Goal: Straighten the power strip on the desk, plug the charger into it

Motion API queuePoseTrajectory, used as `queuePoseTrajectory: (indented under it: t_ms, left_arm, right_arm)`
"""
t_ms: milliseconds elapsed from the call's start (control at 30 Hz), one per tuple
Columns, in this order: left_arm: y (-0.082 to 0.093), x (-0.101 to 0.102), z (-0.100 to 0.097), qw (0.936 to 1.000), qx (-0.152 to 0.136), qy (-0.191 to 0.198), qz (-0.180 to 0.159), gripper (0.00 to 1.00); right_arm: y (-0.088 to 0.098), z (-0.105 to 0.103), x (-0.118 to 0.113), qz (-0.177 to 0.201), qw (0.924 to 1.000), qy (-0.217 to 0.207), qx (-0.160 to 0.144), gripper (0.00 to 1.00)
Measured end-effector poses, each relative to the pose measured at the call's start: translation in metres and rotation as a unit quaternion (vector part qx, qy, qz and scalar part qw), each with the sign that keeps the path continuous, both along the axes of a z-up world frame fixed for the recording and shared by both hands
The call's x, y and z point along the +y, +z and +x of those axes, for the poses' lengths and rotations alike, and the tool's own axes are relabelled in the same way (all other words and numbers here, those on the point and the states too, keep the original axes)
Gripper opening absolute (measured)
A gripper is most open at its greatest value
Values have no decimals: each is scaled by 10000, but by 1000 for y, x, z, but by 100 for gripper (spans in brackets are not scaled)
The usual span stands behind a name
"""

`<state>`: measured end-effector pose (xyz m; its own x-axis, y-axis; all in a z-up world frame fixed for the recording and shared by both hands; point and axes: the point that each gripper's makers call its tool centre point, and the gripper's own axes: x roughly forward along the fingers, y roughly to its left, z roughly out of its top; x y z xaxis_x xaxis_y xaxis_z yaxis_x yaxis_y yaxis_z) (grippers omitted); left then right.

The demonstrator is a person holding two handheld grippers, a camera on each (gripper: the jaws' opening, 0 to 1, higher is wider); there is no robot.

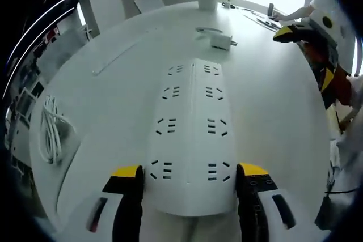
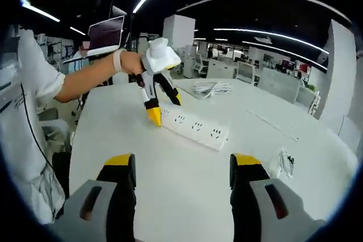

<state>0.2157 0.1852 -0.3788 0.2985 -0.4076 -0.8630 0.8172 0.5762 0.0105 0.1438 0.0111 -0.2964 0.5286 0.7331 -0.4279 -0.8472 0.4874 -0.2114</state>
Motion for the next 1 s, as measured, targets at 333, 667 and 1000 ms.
queuePoseTrajectory:
  t_ms: [333, 667, 1000]
  left_arm:
    - [0, 0, -4, 10000, -67, -38, 29, 68]
    - [-1, 0, -7, 9999, -48, -94, 5, 68]
    - [-1, 1, -11, 9998, -87, -135, -125, 69]
  right_arm:
    - [5, 33, 3, -527, 9985, 154, -6, 66]
    - [-15, 80, 2, -1225, 9914, 411, 202, 67]
    - [-36, 105, 30, -2002, 9713, 1224, 388, 67]
